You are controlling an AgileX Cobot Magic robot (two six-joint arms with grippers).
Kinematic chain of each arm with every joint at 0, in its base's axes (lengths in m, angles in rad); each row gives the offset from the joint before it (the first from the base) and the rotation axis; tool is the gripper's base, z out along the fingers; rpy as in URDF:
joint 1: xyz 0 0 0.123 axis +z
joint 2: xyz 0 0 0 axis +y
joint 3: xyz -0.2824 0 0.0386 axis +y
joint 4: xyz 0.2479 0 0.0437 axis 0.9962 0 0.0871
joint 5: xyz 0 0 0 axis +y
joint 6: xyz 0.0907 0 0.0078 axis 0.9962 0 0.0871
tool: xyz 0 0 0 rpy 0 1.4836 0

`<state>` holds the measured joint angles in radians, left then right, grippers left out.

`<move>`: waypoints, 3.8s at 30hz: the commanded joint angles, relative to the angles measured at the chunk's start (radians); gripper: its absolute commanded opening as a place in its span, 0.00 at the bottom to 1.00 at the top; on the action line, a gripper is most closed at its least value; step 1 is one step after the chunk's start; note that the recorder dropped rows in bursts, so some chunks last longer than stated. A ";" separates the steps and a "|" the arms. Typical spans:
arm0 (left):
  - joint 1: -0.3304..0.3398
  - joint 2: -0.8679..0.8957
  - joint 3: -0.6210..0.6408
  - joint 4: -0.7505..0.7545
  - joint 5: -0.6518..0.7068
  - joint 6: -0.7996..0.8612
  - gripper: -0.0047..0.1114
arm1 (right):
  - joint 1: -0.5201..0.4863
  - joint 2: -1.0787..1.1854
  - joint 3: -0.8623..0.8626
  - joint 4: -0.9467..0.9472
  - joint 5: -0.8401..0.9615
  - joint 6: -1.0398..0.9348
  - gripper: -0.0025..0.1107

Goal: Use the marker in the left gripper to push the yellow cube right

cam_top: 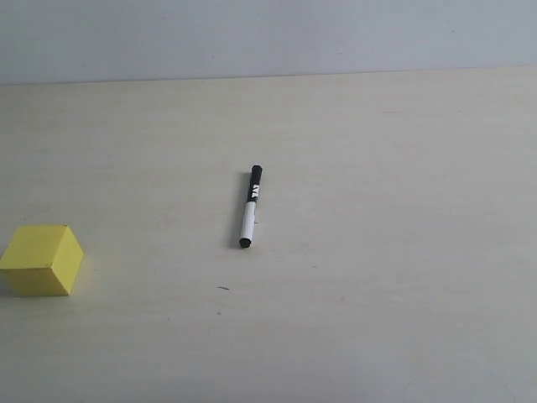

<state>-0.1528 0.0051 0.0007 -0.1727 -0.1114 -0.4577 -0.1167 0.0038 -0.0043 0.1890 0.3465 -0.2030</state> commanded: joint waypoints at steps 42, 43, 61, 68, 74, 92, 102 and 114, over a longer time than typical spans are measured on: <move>-0.151 1.286 -0.808 -0.026 0.700 0.360 0.04 | -0.006 -0.004 0.004 0.003 -0.001 -0.001 0.02; -0.151 1.290 -0.816 -0.028 0.715 0.360 0.04 | -0.006 -0.004 0.004 0.003 -0.001 -0.001 0.02; -0.307 1.459 -1.126 -0.042 0.905 0.475 0.04 | -0.006 -0.004 0.004 0.003 -0.001 -0.001 0.02; -0.399 1.715 -1.362 0.053 1.177 0.278 0.04 | -0.006 -0.004 0.004 0.003 -0.001 -0.001 0.02; -0.517 1.862 -1.532 0.143 1.212 0.161 0.04 | -0.006 -0.004 0.004 0.003 -0.001 -0.001 0.02; -0.573 2.151 -1.757 0.164 1.259 0.135 0.46 | -0.006 -0.004 0.004 0.003 -0.014 -0.001 0.02; -0.573 2.215 -1.757 0.173 1.164 0.135 0.52 | -0.006 -0.004 0.004 0.003 -0.011 -0.001 0.02; -0.573 2.263 -1.757 0.241 1.162 0.109 0.52 | -0.006 -0.004 0.004 0.003 -0.009 -0.001 0.02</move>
<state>-0.7263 2.2673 -1.7503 0.0431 1.0589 -0.3250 -0.1167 0.0038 -0.0043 0.1890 0.3487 -0.2030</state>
